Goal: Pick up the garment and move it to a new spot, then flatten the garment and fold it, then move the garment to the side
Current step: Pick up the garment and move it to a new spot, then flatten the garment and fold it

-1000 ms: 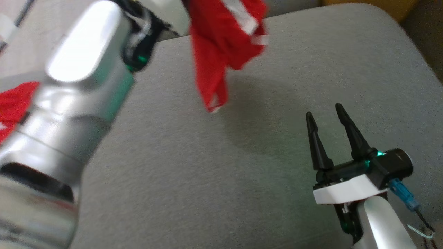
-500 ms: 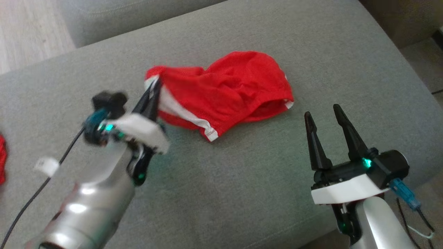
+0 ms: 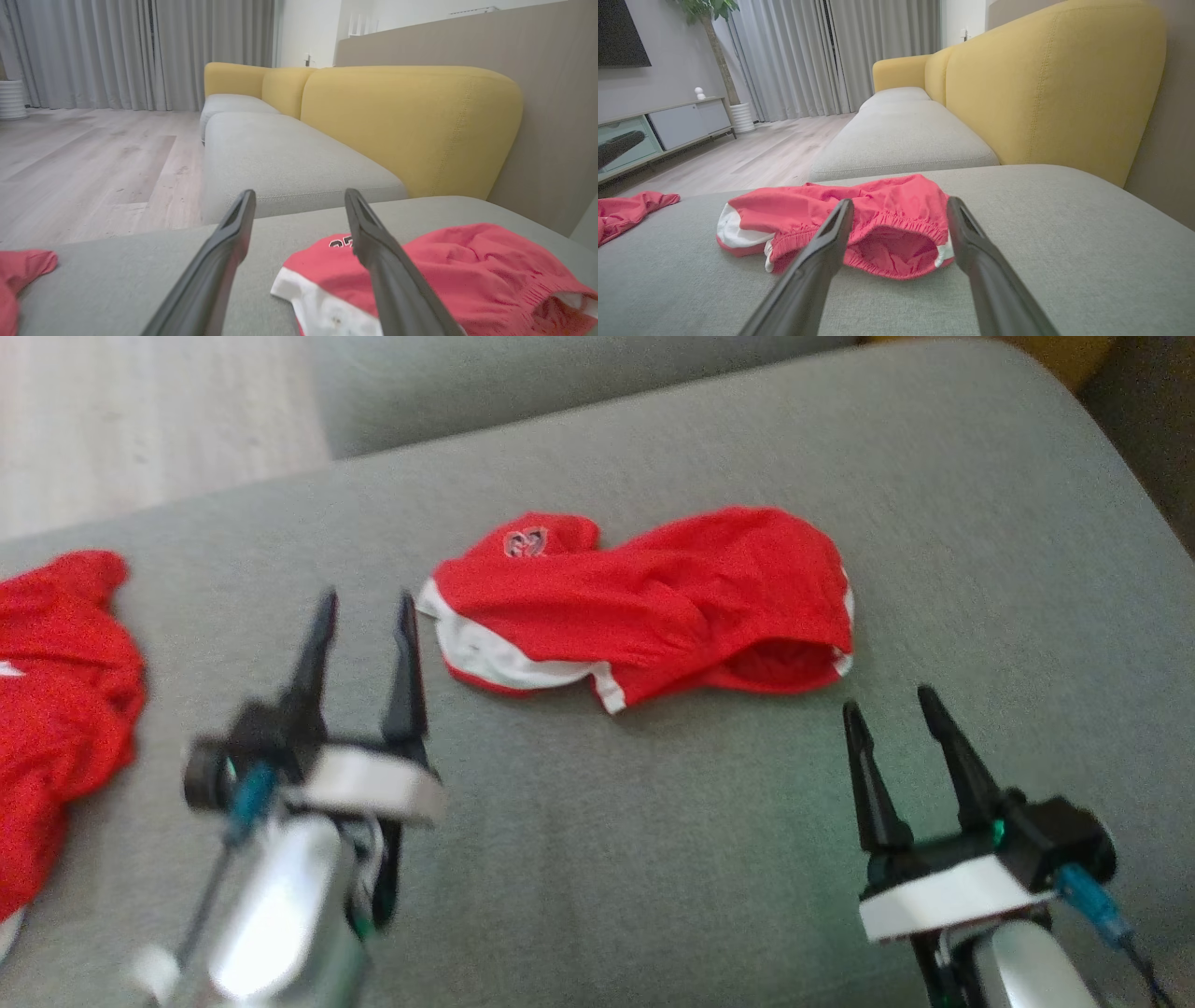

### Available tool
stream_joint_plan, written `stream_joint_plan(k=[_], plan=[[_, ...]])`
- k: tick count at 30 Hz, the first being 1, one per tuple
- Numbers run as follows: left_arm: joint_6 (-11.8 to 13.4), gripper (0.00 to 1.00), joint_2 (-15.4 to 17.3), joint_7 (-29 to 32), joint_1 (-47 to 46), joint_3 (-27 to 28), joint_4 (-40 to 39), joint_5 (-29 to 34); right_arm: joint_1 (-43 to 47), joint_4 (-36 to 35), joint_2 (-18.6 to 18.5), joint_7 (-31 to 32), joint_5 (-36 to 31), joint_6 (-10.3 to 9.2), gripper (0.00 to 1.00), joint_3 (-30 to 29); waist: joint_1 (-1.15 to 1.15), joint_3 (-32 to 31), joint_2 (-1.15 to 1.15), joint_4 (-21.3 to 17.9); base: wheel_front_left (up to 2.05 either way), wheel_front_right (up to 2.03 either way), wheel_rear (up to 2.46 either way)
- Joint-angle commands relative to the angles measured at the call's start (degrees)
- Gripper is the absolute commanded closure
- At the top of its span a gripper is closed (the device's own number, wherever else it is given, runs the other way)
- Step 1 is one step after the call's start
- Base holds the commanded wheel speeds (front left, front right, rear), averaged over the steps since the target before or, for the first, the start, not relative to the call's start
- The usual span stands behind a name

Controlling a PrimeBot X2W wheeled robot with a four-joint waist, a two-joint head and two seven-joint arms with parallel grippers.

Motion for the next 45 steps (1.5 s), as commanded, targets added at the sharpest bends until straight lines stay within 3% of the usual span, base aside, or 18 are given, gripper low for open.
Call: stream_joint_plan(k=[1,11,19,45], plan=[[1.2,0.00,-1.1,-0.4,3.7,4.6,-5.4,4.0,0.9,-0.8,0.1,-0.1,-0.5,-0.04,0.00,0.7,0.00,-5.0,0.00,4.6,0.00,0.00,0.00],[4.0,0.00,-5.2,-0.5,22.1,12.3,-17.6,11.9,5.7,0.7,0.1,-0.1,-0.7,-0.04,0.00,-1.1,0.00,-11.0,0.00,12.0,0.00,0.00,0.00],[2.8,0.00,-5.9,-0.5,34.9,10.1,-27.4,16.8,10.8,0.3,0.1,-0.1,-1.3,-0.04,0.00,-1.7,0.00,-13.3,0.00,15.0,0.00,0.00,0.00],[3.1,0.00,-6.0,-0.5,37.3,9.7,-24.1,17.8,11.6,0.7,0.1,-0.1,-0.7,-0.04,0.00,-3.0,0.00,-12.7,0.00,14.8,0.00,0.00,0.00]])
